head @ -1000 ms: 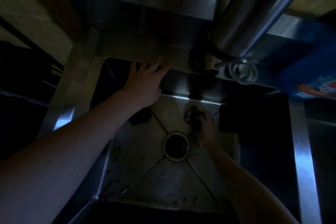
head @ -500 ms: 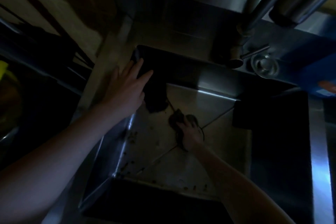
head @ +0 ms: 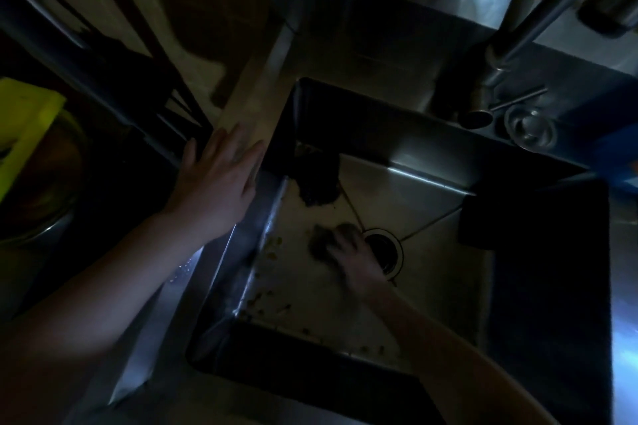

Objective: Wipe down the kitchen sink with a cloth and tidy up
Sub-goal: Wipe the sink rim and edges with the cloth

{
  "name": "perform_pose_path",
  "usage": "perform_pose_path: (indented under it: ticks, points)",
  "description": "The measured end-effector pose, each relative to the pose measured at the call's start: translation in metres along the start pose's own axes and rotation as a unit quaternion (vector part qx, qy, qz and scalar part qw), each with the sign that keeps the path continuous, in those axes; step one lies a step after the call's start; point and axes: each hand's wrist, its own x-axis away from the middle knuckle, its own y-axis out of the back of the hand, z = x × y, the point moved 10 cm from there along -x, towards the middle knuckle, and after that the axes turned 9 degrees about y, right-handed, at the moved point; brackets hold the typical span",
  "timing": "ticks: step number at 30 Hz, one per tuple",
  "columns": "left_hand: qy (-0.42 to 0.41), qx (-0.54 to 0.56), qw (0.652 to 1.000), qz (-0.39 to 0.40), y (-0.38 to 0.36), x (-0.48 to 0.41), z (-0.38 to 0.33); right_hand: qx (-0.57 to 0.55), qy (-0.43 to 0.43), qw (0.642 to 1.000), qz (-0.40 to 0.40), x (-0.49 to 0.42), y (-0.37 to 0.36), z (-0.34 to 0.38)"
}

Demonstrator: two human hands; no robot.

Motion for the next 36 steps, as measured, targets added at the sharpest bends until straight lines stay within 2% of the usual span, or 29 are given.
perform_pose_path:
  ticks: [2, 4, 6, 8, 10, 13, 15, 19, 23, 26, 33, 36]
  points:
    - [0.001, 0.006, 1.000, -0.009, 0.000, 0.001, 0.003, -0.046, -0.073, 0.991, -0.103, -0.011, 0.031, -0.044]
    - [0.003, 0.006, 1.000, -0.007, -0.003, 0.001, 0.006, -0.108, -0.160, 0.965, -0.179, -0.019, 0.056, -0.092]
    - [0.003, 0.007, 1.000, -0.003, -0.007, 0.000, 0.007, -0.163, -0.238, 0.940, -0.183, -0.032, 0.066, -0.128]
    - [0.005, 0.012, 1.000, -0.002, -0.008, 0.000, 0.008, -0.206, -0.257, 0.929, -0.168, -0.047, 0.070, -0.143]
    - [0.008, 0.017, 1.000, -0.003, -0.009, 0.000, 0.007, -0.203, -0.241, 0.937, -0.149, -0.057, 0.069, -0.137]
    - [0.007, 0.023, 1.000, -0.010, -0.007, -0.001, 0.005, -0.096, -0.165, 0.976, -0.101, -0.054, 0.057, -0.099]
    - [0.011, 0.027, 0.999, -0.015, -0.005, -0.001, 0.005, -0.069, -0.121, 0.989, -0.048, -0.037, 0.034, -0.066]
    - [0.011, 0.014, 1.000, 0.000, -0.004, -0.002, 0.002, -0.105, -0.111, 0.988, 0.037, 0.006, -0.013, 0.000]
    - [0.008, 0.018, 1.000, 0.008, -0.001, 0.000, 0.004, -0.115, -0.013, 0.987, 0.113, 0.006, -0.048, 0.081]
    - [0.001, 0.026, 1.000, -0.001, 0.003, 0.009, 0.010, -0.096, 0.026, 0.991, 0.093, -0.016, -0.037, 0.099]
    - [-0.011, 0.040, 0.999, 0.015, -0.005, 0.018, 0.022, -0.139, -0.034, 0.987, -0.073, -0.096, 0.031, 0.037]
    - [-0.009, 0.035, 0.999, 0.018, -0.007, 0.015, 0.021, -0.185, -0.074, 0.970, -0.142, -0.121, 0.058, 0.009]
